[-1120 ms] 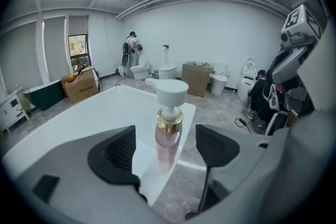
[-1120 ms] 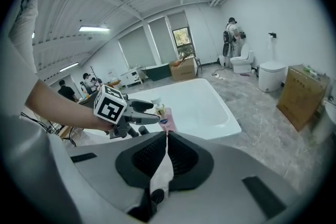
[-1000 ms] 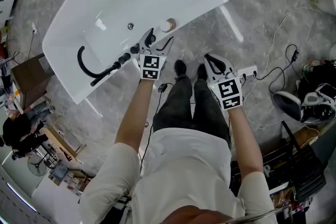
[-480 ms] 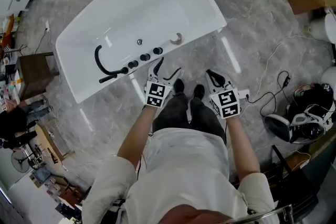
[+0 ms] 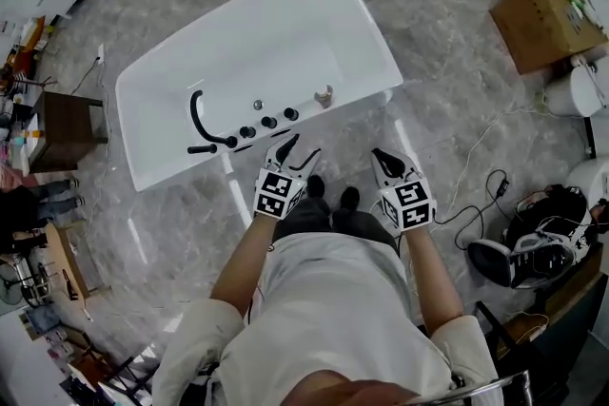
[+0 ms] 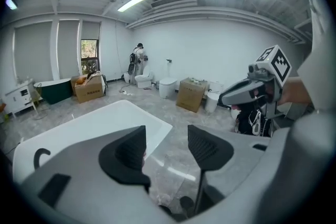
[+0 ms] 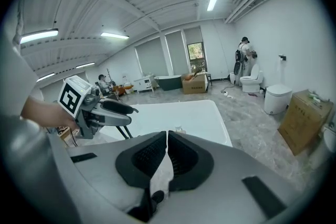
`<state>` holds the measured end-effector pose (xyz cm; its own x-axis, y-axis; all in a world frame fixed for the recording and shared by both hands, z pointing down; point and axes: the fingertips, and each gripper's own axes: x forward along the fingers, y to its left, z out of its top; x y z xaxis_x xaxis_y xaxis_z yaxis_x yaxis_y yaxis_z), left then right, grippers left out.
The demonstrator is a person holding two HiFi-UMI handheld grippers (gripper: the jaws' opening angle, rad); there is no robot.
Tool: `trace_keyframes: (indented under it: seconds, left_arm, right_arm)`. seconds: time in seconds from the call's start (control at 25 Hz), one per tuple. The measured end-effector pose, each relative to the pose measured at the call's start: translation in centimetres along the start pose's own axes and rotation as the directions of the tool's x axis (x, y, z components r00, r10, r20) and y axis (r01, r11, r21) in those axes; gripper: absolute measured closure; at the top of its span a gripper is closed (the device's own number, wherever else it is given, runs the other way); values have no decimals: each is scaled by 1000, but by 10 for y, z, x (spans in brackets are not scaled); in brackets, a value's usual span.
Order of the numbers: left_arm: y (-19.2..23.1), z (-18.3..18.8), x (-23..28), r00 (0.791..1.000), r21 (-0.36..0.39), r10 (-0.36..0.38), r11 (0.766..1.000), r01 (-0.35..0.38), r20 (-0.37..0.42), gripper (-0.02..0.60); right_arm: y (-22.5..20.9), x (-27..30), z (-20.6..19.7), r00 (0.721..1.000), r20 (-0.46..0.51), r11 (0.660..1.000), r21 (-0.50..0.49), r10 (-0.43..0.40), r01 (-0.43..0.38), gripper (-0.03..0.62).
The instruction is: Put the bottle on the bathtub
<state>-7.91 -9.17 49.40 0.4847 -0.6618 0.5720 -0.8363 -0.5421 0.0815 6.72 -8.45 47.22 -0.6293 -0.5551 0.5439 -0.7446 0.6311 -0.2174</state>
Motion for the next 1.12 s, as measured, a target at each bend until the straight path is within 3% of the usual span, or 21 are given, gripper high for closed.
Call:
trace_keyframes:
  seconds: [0.28, 0.68, 0.92, 1.12]
  left_arm:
    - [-11, 16, -66, 1000, 7, 12, 1000, -12, 26, 362]
    - [-1, 18, -156, 995, 42, -45, 998, 42, 85, 497]
    - [13, 23, -189, 987, 56, -45, 998, 37, 153, 568]
    - [16, 31, -199, 981, 64, -68, 996, 57, 184, 574]
  right_arm:
    - [38, -37, 20, 999, 47, 999, -30, 14, -12, 560]
    - [110, -59, 51, 991, 130, 999, -35, -37, 41, 560]
    - [136, -73, 59, 979, 183, 996, 13, -88, 88, 560]
    - [146, -75, 59, 975, 199, 995, 4, -96, 97, 560]
